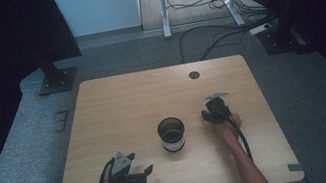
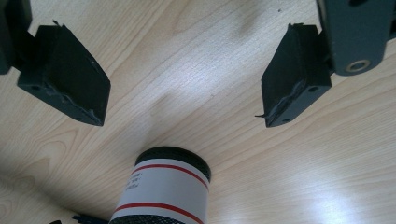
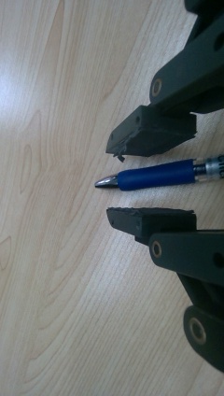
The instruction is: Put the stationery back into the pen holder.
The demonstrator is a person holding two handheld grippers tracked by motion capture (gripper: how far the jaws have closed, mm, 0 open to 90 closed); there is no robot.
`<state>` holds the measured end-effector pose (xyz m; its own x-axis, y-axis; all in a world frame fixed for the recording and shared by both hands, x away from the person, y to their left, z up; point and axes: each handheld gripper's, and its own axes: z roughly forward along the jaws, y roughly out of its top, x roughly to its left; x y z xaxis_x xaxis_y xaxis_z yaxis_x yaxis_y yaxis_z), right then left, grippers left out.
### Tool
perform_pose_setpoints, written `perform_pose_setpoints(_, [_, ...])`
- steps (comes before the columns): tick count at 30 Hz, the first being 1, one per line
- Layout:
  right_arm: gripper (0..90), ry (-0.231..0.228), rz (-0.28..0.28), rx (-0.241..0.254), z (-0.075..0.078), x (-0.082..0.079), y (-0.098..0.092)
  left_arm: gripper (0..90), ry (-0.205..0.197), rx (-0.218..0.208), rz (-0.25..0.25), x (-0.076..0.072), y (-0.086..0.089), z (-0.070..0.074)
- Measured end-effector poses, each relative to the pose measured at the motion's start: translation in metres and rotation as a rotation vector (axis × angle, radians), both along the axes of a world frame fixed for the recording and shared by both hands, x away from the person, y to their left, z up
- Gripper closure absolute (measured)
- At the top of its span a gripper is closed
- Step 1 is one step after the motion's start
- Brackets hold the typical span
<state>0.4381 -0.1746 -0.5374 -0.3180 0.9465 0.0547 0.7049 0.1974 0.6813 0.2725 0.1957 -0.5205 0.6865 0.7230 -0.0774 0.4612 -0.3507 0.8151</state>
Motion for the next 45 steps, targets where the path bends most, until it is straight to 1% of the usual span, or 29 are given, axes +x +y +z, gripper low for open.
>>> perform_pose_setpoints(2, [61.7, 0.004, 0.0, -0.015, -0.001, 0.0, 0.002, 16.2, 0.0, 0.0, 0.003, 0.0, 0.0, 0.0])
perform_pose_setpoints(3, [62.4, -0.002, -0.003, -0.021, -0.002, 0.0, 0.002, 16.2, 0.001, 0.0, 0.003, 0.001, 0.001, -0.001])
perform_pose_setpoints(6, [66.9, -0.008, -0.021, -0.019, -0.003, 0.0, 0.001, 16.2, 0.002, 0.002, 0.003, 0.001, 0.001, -0.001])
perform_pose_setpoints(7, [67.7, -0.011, -0.023, -0.025, -0.003, 0.0, 0.001, 16.2, 0.003, 0.002, 0.003, 0.001, 0.0, -0.001])
perform_pose_setpoints(11, [71.6, -0.01, -0.041, -0.024, -0.003, -0.001, 0.0, 16.2, 0.003, 0.006, -0.002, 0.001, 0.0, -0.002])
perform_pose_setpoints(13, [75.9, -0.006, -0.041, -0.024, -0.002, -0.001, 0.0, 16.2, 0.002, 0.005, 0.002, 0.001, 0.001, -0.001])
perform_pose_setpoints(15, [77.9, -0.005, -0.036, -0.021, -0.002, -0.001, 0.0, 16.3, 0.003, 0.001, 0.008, 0.002, 0.003, -0.001])
perform_pose_setpoints(21, [78.5, 0.001, -0.037, -0.015, 0.0, -0.001, -0.002, 16.6, 0.001, -0.003, 0.012, 0.003, 0.006, 0.0])
perform_pose_setpoints(23, [78.6, -0.02, -0.045, 0.017, 0.006, -0.004, -0.005, 16.7, 0.001, -0.004, 0.015, 0.003, 0.006, 0.0])
perform_pose_setpoints(24, [78.6, -0.038, -0.045, 0.023, 0.011, -0.007, -0.007, 16.7, 0.0, -0.004, 0.017, 0.003, 0.007, 0.0])
perform_pose_setpoints(28, [78.6, -0.135, -0.032, 0.024, 0.033, -0.022, -0.007, 16.9, 0.0, -0.001, 0.018, 0.003, 0.007, 0.0])
perform_pose_setpoints(31, [78.6, -0.198, -0.018, 0.046, 0.046, -0.035, -0.007, 16.9, -0.003, 0.001, 0.016, 0.002, 0.006, 0.0])
perform_pose_setpoints(34, [78.7, -0.253, -0.003, 0.072, 0.055, -0.045, -0.007, 16.9, -0.004, 0.001, 0.017, 0.002, 0.006, 0.0])
perform_pose_setpoints(37, [78.7, -0.294, 0.006, 0.097, 0.059, -0.053, -0.009, 16.9, -0.001, 0.004, 0.018, 0.002, 0.006, -0.001])
perform_pose_setpoints(41, [78.8, -0.326, 0.006, 0.137, 0.062, -0.059, -0.013, 17.0, 0.001, 0.01, 0.018, 0.002, 0.005, -0.002])
perform_pose_setpoints(45, [78.8, -0.357, 0.002, 0.16, 0.066, -0.063, -0.017, 17.0, 0.003, 0.014, 0.013, 0.002, 0.004, -0.003])
